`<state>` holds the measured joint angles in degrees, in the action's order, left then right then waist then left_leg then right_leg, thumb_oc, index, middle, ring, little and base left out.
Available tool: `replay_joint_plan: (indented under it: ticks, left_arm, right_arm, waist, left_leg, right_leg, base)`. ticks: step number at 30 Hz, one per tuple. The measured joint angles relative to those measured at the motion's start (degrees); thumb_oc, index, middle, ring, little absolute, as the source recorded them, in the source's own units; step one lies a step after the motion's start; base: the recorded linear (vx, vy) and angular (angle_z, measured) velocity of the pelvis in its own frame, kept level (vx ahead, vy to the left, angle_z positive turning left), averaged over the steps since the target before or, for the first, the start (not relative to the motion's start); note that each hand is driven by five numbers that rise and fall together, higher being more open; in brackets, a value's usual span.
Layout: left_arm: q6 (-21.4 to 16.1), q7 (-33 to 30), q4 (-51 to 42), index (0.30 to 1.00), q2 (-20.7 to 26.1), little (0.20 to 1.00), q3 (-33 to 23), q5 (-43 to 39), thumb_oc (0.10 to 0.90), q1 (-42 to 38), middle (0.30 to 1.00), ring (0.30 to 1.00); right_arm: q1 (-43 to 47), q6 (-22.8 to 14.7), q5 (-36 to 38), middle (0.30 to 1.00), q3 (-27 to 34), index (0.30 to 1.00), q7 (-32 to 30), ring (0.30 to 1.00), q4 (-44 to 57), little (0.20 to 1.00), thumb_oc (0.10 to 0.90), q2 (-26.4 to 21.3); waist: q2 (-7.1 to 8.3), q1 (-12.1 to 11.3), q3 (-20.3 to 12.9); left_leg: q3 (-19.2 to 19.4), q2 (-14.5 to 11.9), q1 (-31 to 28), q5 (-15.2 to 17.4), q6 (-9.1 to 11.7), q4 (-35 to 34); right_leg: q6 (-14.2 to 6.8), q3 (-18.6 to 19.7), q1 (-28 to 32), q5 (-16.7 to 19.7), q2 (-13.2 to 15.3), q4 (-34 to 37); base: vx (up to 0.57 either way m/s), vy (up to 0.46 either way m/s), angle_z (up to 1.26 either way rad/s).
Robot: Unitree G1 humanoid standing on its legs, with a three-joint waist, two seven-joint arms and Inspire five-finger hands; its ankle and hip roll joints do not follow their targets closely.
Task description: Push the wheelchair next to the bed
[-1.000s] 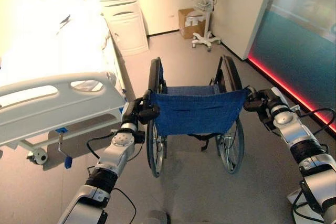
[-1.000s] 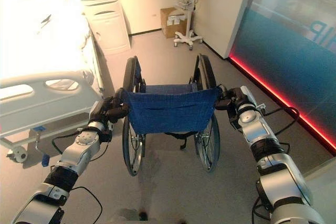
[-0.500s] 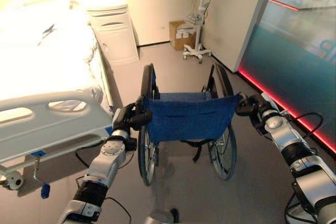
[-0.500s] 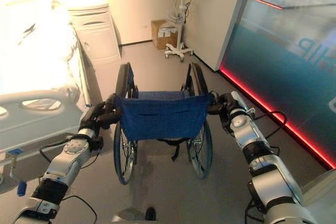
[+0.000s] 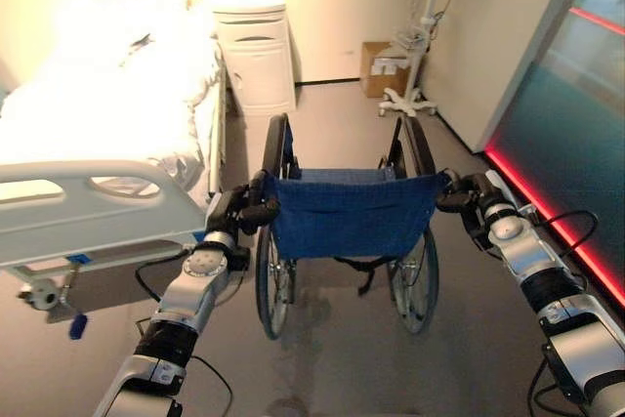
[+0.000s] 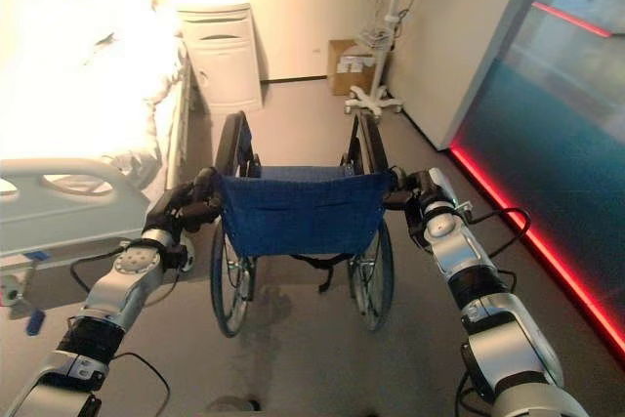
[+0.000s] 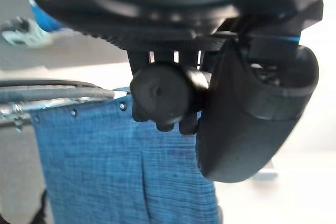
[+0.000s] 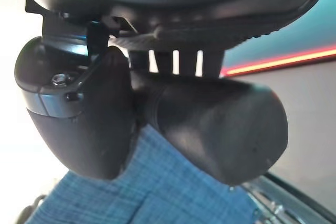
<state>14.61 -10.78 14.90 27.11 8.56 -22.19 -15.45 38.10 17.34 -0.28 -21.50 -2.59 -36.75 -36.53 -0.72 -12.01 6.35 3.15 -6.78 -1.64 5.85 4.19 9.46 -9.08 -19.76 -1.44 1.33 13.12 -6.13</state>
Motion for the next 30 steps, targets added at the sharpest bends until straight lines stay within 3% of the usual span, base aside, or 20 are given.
replay_joint_plan:
  ticks: [2,3,6,10,12,14,15,16,17,18,20,21,23,24,25,27,28,29,30]
  left_arm:
    - [-0.2,-0.8,-0.4,0.3,-2.1,0.3,0.1,0.0,0.4,-0.1,0.3,0.3]
    - [-0.4,-1.1,-0.1,0.3,-2.3,0.3,1.1,0.0,0.4,-0.8,0.3,0.3]
    - [-0.7,-1.4,-0.1,0.3,-2.4,0.3,1.9,0.0,0.4,-0.7,0.3,0.3]
    - [-2.0,-1.4,1.2,0.3,-2.7,0.3,2.3,0.0,0.4,-0.3,0.3,0.3]
    - [-2.3,-1.5,1.2,0.3,-2.9,0.3,2.6,0.0,0.4,-0.2,0.3,0.3]
    - [-2.7,-1.7,1.2,0.3,-3.5,0.3,2.7,0.0,0.4,-0.1,0.3,0.3]
    - [-2.6,-2.0,1.3,0.3,-3.6,0.3,3.7,0.0,0.4,-1.2,0.3,0.3]
    - [-2.7,-2.2,0.5,0.3,-3.7,0.3,3.9,0.0,0.4,-1.2,0.3,0.3]
    - [-2.7,-2.3,-0.3,0.3,-3.8,0.3,3.9,0.0,0.4,-1.1,0.3,0.3]
    - [-2.7,-2.4,-1.3,0.3,-4.1,0.3,3.9,0.0,0.4,-0.6,0.3,0.3]
    - [-2.8,-2.4,-2.3,0.3,-5.1,0.3,3.9,0.0,0.4,1.1,0.3,0.3]
    - [-2.8,-2.3,-3.1,0.3,-5.2,0.3,3.3,0.0,0.4,2.2,0.3,0.3]
    - [-2.6,-1.9,-3.6,0.3,-4.8,0.3,2.0,0.1,0.4,2.4,0.3,0.3]
    - [-2.4,-1.6,-2.9,0.3,-3.9,0.3,1.6,0.1,0.4,1.3,0.3,0.3]
    - [-2.1,-1.4,-2.3,0.3,-3.2,0.3,1.4,0.1,0.4,0.6,0.3,0.3]
    - [-0.8,0.0,-0.8,0.3,0.2,0.3,0.8,0.1,0.4,-1.0,0.3,0.3]
    - [-0.4,0.4,-0.6,0.3,0.8,0.3,0.4,0.1,0.4,-1.2,0.3,0.3]
    - [-0.4,0.4,-0.3,0.3,0.6,0.3,0.2,0.1,0.4,-1.4,0.3,0.3]
    - [-0.3,-0.4,0.2,0.3,-0.2,0.3,0.1,0.1,0.4,-1.7,0.3,0.3]
  right_arm:
    - [0.1,-0.4,0.0,0.3,0.2,0.3,0.5,0.3,-0.3,0.3,0.4,-1.5]
    - [0.1,-0.5,0.0,0.3,0.4,0.3,0.9,0.3,-1.6,0.3,0.4,-1.6]
    - [-0.7,-1.9,0.3,0.3,0.6,0.3,1.0,0.3,-2.9,0.3,0.4,-1.6]
    - [-1.3,-3.3,0.1,0.3,0.7,0.3,1.0,0.3,-3.0,0.3,0.4,-1.7]
    - [-1.4,-3.6,-0.4,0.3,0.7,0.3,1.1,0.3,-3.6,0.3,0.4,-1.7]
    - [-1.3,-3.7,-1.0,0.3,1.3,0.3,1.1,0.3,-3.8,0.3,0.4,-1.8]
    - [-1.4,-3.9,-1.4,0.3,2.5,0.3,1.0,0.3,-5.1,0.3,0.4,-1.6]
    - [-1.3,-4.0,-1.5,0.3,2.6,0.3,1.0,0.3,-5.5,0.3,0.4,-1.9]
    - [-1.1,-4.1,-1.5,0.3,2.6,0.3,1.1,0.3,-5.6,0.3,0.4,-2.3]
    - [-1.0,-4.5,-1.5,0.3,2.8,0.3,1.2,0.3,-5.7,0.3,0.4,-2.9]
    - [-0.9,-4.8,-1.6,0.3,2.6,0.3,1.6,0.3,-5.8,0.3,0.4,-3.9]
    - [-1.0,-5.0,-1.6,0.3,2.3,0.3,1.6,0.3,-5.8,0.3,0.4,-3.6]
    - [-0.4,-5.2,-1.5,0.3,1.8,0.3,1.8,0.3,-5.6,0.3,0.4,-3.2]
    - [0.5,-5.1,-1.5,0.3,2.0,0.3,1.8,0.3,-6.1,0.3,0.4,-2.0]
    - [0.8,-5.1,-1.5,0.3,2.1,0.3,1.8,0.3,-6.4,0.3,0.4,-1.2]
    - [1.2,-5.0,-1.5,0.3,2.0,0.3,1.8,0.3,-6.7,0.3,0.4,1.0]
    - [1.0,-5.0,-1.5,0.3,2.1,0.3,1.8,0.3,-6.5,0.3,0.4,1.5]
    - [0.6,-5.0,-1.5,0.3,2.2,0.3,1.8,0.3,-6.2,0.3,0.4,1.6]
    - [0.3,-5.0,-1.5,0.3,2.6,0.3,1.8,0.3,-6.0,0.3,0.4,1.7]
  waist:
    - [-1.12,0.1,0.5]
    - [0.24,0.0,1.0]
    - [1.96,-0.4,2.0]
    - [2.32,0.5,2.1]
    - [2.63,0.8,2.0]
    - [3.32,0.8,2.1]
    - [5.33,0.8,2.3]
    - [6.72,0.3,2.8]
    - [6.43,0.0,3.1]
    - [4.68,-0.1,3.3]
    - [-0.35,-2.1,2.8]
    - [-1.19,-3.3,2.6]
    - [-0.6,-3.5,2.2]
    - [0.47,-3.3,2.9]
    - [0.97,-3.3,3.1]
    - [3.1,-3.3,3.0]
    - [3.84,-3.1,2.8]
    - [4.01,-3.0,2.7]
    - [3.17,-3.1,2.9]
  left_leg:
    - [1.3,-1.6,1.0,-1.0,1.1,2.3]
    - [2.2,-2.1,2.6,-1.7,0.3,5.2]
    - [3.3,-2.2,3.1,-5.2,-0.7,7.3]
    - [4.9,-2.3,3.4,-8.4,0.0,6.8]
    - [4.9,-1.3,3.1,-8.3,0.0,6.1]
    - [5.2,0.3,5.0,-8.0,0.6,7.7]
    - [5.2,2.6,9.7,-4.8,3.5,12.7]
    - [5.4,5.7,10.2,-4.7,3.8,7.0]
    - [5.4,6.6,10.3,-4.9,3.7,3.3]
    - [5.5,6.8,10.1,-5.1,3.5,-1.3]
    - [6.8,5.0,8.6,-5.3,3.5,-7.5]
    - [7.4,4.5,8.1,-7.2,2.5,-6.8]
    - [9.2,5.1,7.9,-7.2,2.5,-5.9]
    - [10.0,5.5,7.1,-7.3,2.4,-6.0]
    - [10.0,5.8,6.5,-7.4,2.1,-5.8]
    - [10.9,7.7,5.8,-6.6,-0.1,-3.6]
    - [11.9,8.3,5.4,-5.4,-2.2,-3.1]
    - [11.9,8.6,5.0,-4.9,-3.9,-3.0]
    - [11.3,8.0,3.8,-6.3,-6.7,-4.0]
  right_leg:
    - [0.7,-2.2,1.3,-3.2,-1.2,-1.8]
    - [1.4,-2.8,1.7,-5.0,-1.3,-2.9]
    - [2.2,-3.0,3.0,-9.9,-1.2,-6.2]
    - [2.9,-4.3,4.6,-11.9,-1.7,-6.6]
    - [3.4,-4.3,5.9,-11.8,-2.3,-5.5]
    - [4.1,-1.2,7.1,-12.0,-2.8,-3.2]
    - [4.6,2.5,7.4,-11.5,-2.7,-0.9]
    - [4.5,4.0,8.1,-10.7,-1.9,0.9]
    - [4.5,4.6,9.0,-10.3,-2.2,2.2]
    - [4.3,5.3,10.7,-9.8,-3.6,4.1]
    - [3.6,5.5,13.4,-10.2,-6.0,5.1]
    - [3.1,5.1,14.2,-10.5,-5.7,5.3]
    - [2.6,2.7,15.3,-10.4,-4.3,6.0]
    - [1.4,-0.7,14.7,-11.3,-3.5,2.4]
    - [0.7,-1.7,14.6,-12.0,-3.2,1.6]
    - [-0.8,-0.7,15.2,-13.9,-1.5,1.1]
    - [-2.2,-0.6,15.6,-13.9,-0.5,0.2]
    - [-2.8,-0.6,15.6,-14.0,-0.2,-0.9]
    - [-3.4,-1.3,13.7,-13.9,-0.1,-6.0]
  base:
    - [0.27,-0.364,0.7]
    - [0.34,-0.346,0.76]
    - [0.26,-0.242,0.55]
    - [0.23,-0.159,0.46]
    - [0.23,-0.094,0.4]
    - [0.37,-0.104,0.44]
    - [0.37,-0.066,0.3]
    - [0.35,-0.053,0.18]
    - [0.36,-0.025,-0.13]
    - [0.31,-0.001,-0.32]
    - [0.41,0.041,-0.8]
    - [0.37,0.08,-0.98]
    - [0.37,0.12,-0.55]
    - [0.37,0.136,-0.24]
    - [0.4,0.167,-0.34]
    - [0.38,0.198,-0.36]
    - [0.36,0.169,-0.15]
    - [0.32,0.13,-0.14]
    - [0.24,0.073,-0.13]
